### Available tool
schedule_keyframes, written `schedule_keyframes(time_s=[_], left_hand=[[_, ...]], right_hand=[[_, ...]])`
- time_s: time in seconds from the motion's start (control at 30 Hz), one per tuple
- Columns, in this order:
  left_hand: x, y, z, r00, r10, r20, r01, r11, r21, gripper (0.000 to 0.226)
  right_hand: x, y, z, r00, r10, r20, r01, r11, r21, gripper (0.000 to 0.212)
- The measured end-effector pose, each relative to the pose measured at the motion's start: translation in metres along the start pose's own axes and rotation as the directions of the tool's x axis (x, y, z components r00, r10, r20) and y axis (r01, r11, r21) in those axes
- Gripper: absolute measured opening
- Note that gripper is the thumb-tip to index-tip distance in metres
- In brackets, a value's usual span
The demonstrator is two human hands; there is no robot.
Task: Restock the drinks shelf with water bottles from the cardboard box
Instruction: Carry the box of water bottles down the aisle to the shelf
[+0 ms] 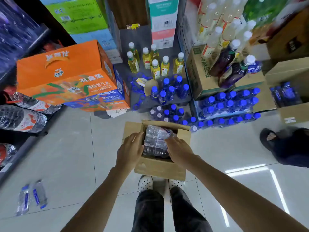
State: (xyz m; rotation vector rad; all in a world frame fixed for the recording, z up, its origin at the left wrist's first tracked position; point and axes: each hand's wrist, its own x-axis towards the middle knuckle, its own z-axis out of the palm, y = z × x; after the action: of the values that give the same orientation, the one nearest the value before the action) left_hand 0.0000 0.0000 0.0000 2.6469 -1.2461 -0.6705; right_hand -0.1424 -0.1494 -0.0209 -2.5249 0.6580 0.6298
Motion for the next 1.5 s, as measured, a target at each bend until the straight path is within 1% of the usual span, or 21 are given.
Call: schedule_keyframes(time_s=[0.1, 0.2, 0.23, 0.27, 0.3, 0.33, 0.4, 0.47, 0.53, 0.63, 0.7, 0.73, 0.8, 0.87, 0.9, 0.97, 1.1, 1.13, 1.17, 1.27, 1.5], left_hand=[[0.014, -0.015, 0.023, 0.998, -0.022, 0.062, 0.021, 1.0, 0.005, 0.052], [0.027, -0.037, 0.051, 0.987, -0.039, 0.153, 0.038, 0.999, 0.009, 0.057], [0.031, -0.044, 0.059, 0.982, -0.057, 0.181, 0.058, 0.998, -0.001, 0.061], [0.035, -0.049, 0.064, 0.974, -0.07, 0.217, 0.077, 0.997, -0.021, 0.07], [0.038, -0.055, 0.071, 0.968, -0.079, 0.238, 0.092, 0.995, -0.043, 0.08], [0.042, -0.06, 0.079, 0.964, -0.085, 0.251, 0.103, 0.993, -0.06, 0.08], [0.049, -0.066, 0.093, 0.952, -0.121, 0.282, 0.142, 0.988, -0.056, 0.071], [0.056, -0.07, 0.106, 0.928, -0.163, 0.335, 0.188, 0.981, -0.043, 0.073], [0.065, -0.076, 0.117, 0.92, -0.181, 0.348, 0.212, 0.976, -0.054, 0.079], [0.081, -0.081, 0.133, 0.912, -0.207, 0.355, 0.232, 0.972, -0.027, 0.081], [0.094, -0.082, 0.142, 0.907, -0.232, 0.352, 0.253, 0.967, -0.013, 0.075], [0.101, -0.083, 0.146, 0.904, -0.247, 0.348, 0.265, 0.964, -0.005, 0.07], [0.114, -0.082, 0.154, 0.898, -0.276, 0.342, 0.278, 0.96, 0.044, 0.06], [0.126, -0.08, 0.16, 0.891, -0.318, 0.323, 0.3, 0.948, 0.106, 0.057], [0.132, -0.079, 0.163, 0.887, -0.343, 0.31, 0.32, 0.939, 0.124, 0.058], [0.142, -0.082, 0.17, 0.867, -0.394, 0.305, 0.375, 0.919, 0.123, 0.057], [0.15, -0.091, 0.181, 0.842, -0.427, 0.329, 0.436, 0.899, 0.049, 0.043], [0.15, -0.092, 0.183, 0.848, -0.418, 0.325, 0.432, 0.901, 0.031, 0.038], [0.15, -0.092, 0.184, 0.858, -0.403, 0.317, 0.421, 0.907, 0.013, 0.032], [0.151, -0.096, 0.185, 0.885, -0.359, 0.295, 0.384, 0.923, -0.03, 0.022], [0.131, -0.109, 0.177, 0.886, -0.37, 0.277, 0.403, 0.913, -0.069, 0.026]], right_hand=[[0.024, 0.002, 0.024, 0.994, 0.03, 0.102, -0.032, 0.999, 0.014, 0.049], [0.048, 0.002, 0.064, 0.967, 0.083, 0.242, -0.117, 0.985, 0.129, 0.052], [0.055, 0.002, 0.077, 0.955, 0.113, 0.273, -0.155, 0.978, 0.138, 0.053], [0.06, 0.002, 0.088, 0.948, 0.153, 0.28, -0.187, 0.977, 0.101, 0.055], [0.063, 0.002, 0.099, 0.938, 0.21, 0.275, -0.233, 0.971, 0.053, 0.059], [0.062, 0.003, 0.106, 0.93, 0.276, 0.241, -0.285, 0.959, 0.001, 0.064], [0.054, 0.004, 0.114, 0.909, 0.4, 0.113, -0.397, 0.916, -0.048, 0.071], [0.042, 0.013, 0.127, 0.864, 0.502, -0.026, -0.503, 0.862, -0.06, 0.074], [0.033, 0.028, 0.138, 0.803, 0.59, -0.085, -0.594, 0.804, -0.028, 0.079], [0.029, 0.052, 0.15, 0.731, 0.68, -0.061, -0.677, 0.733, 0.059, 0.084], [0.033, 0.07, 0.159, 0.664, 0.747, -0.001, -0.735, 0.653, 0.183, 0.086], [0.037, 0.077, 0.164, 0.648, 0.761, 0.037, -0.742, 0.62, 0.253, 0.087], [0.044, 0.087, 0.175, 0.678, 0.727, 0.108, -0.702, 0.596, 0.391, 0.083], [0.053, 0.091, 0.181, 0.704, 0.701, 0.116, -0.632, 0.543, 0.554, 0.069], [0.058, 0.093, 0.181, 0.69, 0.717, 0.098, -0.61, 0.504, 0.611, 0.059], [0.072, 0.099, 0.179, 0.628, 0.771, 0.109, -0.625, 0.416, 0.661, 0.043], [0.089, 0.113, 0.183, 0.552, 0.809, 0.203, -0.693, 0.31, 0.651, 0.037], [0.09, 0.115, 0.185, 0.538, 0.82, 0.196, -0.704, 0.31, 0.639, 0.035], [0.09, 0.117, 0.187, 0.537, 0.827, 0.167, -0.711, 0.337, 0.617, 0.032], [0.088, 0.119, 0.189, 0.567, 0.819, 0.088, -0.71, 0.432, 0.557, 0.026], [0.074, 0.1, 0.18, 0.661, 0.75, 0.02, -0.659, 0.568, 0.494, 0.02]])
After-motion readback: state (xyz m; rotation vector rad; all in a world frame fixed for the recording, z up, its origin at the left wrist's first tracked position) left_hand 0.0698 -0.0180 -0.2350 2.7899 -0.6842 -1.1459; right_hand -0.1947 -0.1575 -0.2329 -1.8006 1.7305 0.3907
